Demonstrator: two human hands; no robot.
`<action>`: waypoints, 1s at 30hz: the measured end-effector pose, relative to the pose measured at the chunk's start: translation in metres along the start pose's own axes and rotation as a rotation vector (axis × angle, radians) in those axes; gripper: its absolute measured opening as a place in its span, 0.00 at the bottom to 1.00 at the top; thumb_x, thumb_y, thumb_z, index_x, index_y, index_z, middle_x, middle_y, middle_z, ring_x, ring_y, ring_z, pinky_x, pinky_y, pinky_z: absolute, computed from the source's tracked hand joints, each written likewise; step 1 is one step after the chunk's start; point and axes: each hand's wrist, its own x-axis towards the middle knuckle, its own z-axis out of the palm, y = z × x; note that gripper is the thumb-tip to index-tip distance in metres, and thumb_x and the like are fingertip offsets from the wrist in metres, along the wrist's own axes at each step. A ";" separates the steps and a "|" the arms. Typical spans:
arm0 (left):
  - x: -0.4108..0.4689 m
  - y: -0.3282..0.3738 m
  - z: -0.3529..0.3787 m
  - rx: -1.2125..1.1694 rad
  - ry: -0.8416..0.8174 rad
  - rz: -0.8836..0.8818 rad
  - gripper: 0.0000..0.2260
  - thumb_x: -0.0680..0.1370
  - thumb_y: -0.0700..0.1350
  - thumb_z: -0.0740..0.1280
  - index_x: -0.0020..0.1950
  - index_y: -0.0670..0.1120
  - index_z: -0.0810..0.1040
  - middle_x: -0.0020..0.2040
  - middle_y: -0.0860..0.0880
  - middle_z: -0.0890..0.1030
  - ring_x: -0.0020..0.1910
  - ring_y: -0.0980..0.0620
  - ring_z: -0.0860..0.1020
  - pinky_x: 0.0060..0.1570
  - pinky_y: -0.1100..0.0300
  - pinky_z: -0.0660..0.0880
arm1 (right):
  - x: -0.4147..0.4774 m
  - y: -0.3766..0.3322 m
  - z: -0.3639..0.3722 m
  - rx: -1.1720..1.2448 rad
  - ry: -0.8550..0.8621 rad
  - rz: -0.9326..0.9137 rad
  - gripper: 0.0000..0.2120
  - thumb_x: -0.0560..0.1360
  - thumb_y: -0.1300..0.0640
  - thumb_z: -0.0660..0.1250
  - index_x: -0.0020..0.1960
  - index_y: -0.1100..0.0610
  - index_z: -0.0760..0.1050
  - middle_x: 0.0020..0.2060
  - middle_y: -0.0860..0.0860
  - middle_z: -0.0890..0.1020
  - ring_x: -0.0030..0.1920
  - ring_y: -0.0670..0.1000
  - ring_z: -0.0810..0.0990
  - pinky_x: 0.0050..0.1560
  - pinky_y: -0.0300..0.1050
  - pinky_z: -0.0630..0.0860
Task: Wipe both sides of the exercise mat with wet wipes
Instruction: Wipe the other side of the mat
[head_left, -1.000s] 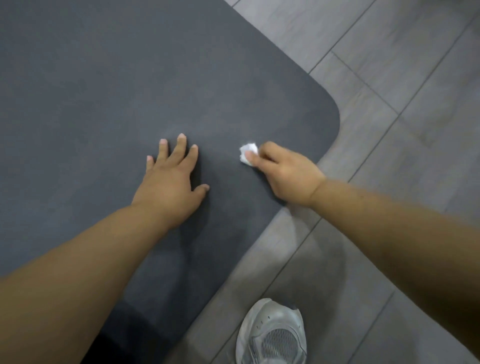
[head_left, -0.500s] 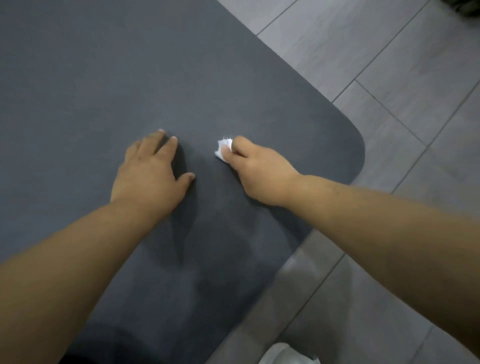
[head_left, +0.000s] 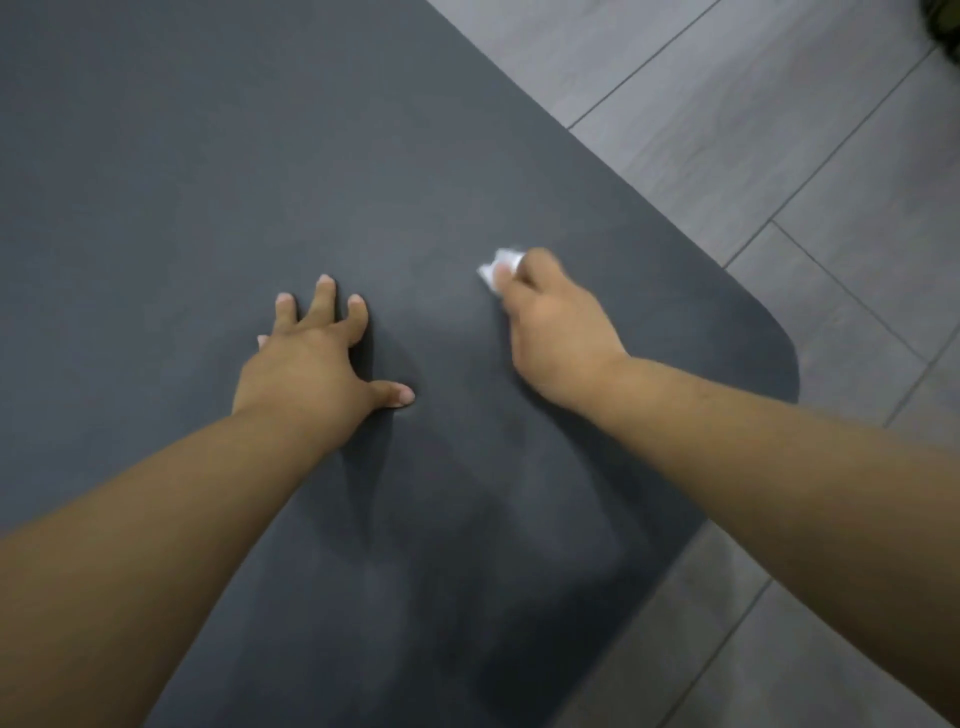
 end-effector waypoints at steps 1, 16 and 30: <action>0.000 0.000 -0.003 -0.001 -0.013 0.001 0.42 0.70 0.63 0.69 0.77 0.55 0.50 0.77 0.56 0.42 0.76 0.48 0.42 0.70 0.45 0.59 | 0.001 0.005 -0.002 -0.017 -0.030 -0.158 0.20 0.74 0.63 0.61 0.65 0.62 0.72 0.56 0.60 0.75 0.46 0.61 0.80 0.44 0.49 0.78; 0.012 -0.031 -0.019 0.031 -0.009 -0.092 0.48 0.66 0.64 0.71 0.77 0.53 0.48 0.77 0.55 0.40 0.76 0.45 0.45 0.66 0.46 0.65 | 0.062 -0.009 0.004 0.035 -0.192 -0.294 0.18 0.78 0.55 0.57 0.67 0.53 0.71 0.59 0.56 0.74 0.52 0.59 0.79 0.47 0.44 0.74; 0.011 -0.029 -0.012 -0.048 -0.002 -0.116 0.47 0.67 0.64 0.70 0.76 0.55 0.45 0.76 0.58 0.37 0.76 0.44 0.43 0.68 0.45 0.63 | 0.109 -0.012 0.017 0.032 -0.138 -0.313 0.20 0.74 0.65 0.59 0.66 0.60 0.72 0.53 0.61 0.75 0.38 0.59 0.75 0.38 0.52 0.77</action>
